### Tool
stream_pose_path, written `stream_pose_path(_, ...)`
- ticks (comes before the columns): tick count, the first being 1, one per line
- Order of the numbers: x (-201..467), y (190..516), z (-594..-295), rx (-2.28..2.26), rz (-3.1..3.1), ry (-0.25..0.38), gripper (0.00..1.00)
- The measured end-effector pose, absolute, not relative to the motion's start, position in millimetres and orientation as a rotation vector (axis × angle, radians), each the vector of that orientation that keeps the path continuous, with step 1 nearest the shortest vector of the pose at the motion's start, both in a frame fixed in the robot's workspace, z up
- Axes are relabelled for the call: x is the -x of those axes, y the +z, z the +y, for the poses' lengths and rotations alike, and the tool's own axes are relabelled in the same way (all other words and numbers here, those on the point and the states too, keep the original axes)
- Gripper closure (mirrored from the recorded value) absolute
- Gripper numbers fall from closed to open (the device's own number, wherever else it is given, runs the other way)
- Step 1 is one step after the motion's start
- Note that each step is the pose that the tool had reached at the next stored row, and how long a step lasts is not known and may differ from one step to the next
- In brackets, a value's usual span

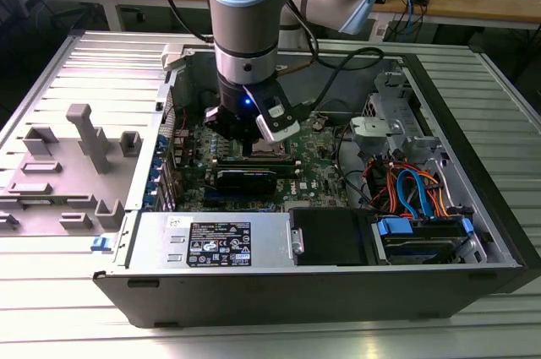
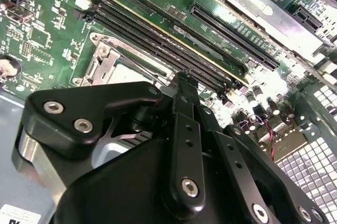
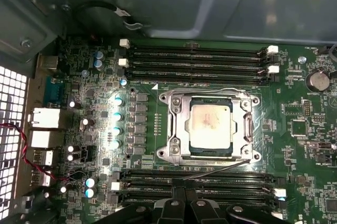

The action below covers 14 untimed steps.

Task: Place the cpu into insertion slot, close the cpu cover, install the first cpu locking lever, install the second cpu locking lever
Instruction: 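Install the second cpu locking lever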

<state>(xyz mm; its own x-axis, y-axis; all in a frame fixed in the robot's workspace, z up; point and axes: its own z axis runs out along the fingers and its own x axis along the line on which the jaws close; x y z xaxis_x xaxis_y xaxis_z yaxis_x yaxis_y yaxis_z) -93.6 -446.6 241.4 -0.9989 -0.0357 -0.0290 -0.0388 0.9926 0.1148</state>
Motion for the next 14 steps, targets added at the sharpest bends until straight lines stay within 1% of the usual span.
stream_pose_path(3, 94, 237, -447, 0.058, 3.108, 0.188, 0.89)
stream_pose_path(10, 98, 228, -447, 0.057, 3.105, 0.228, 0.89)
stream_pose_path(14, 99, 226, -447, 0.057, 3.105, 0.231, 0.89)
